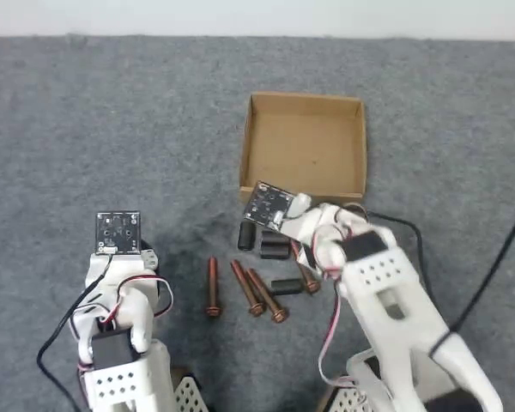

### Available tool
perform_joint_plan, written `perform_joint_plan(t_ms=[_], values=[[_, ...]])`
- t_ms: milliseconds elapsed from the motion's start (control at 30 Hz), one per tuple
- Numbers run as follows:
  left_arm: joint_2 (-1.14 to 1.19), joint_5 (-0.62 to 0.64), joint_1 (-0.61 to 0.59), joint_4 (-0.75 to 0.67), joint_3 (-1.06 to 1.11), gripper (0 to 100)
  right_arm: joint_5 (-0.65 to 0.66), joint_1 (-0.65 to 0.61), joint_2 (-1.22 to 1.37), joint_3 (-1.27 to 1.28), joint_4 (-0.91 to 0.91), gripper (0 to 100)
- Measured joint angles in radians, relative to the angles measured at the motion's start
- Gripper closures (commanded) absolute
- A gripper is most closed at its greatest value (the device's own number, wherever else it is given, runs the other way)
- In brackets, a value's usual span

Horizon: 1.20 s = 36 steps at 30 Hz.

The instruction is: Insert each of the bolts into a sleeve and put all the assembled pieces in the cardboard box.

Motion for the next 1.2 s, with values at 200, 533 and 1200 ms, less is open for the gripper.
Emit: perform_joint_plan(t_ms=[200,533,1200], values=[[0.000,0.000,0.000,0.000,0.000,86,0.060,0.000,0.187,-0.183,0.072,92.0],[0.000,0.000,0.000,0.000,0.000,86,0.155,0.000,0.425,-0.307,0.077,86.8],[0.000,0.000,0.000,0.000,0.000,86,0.258,0.060,0.663,-0.476,0.227,86.8]])
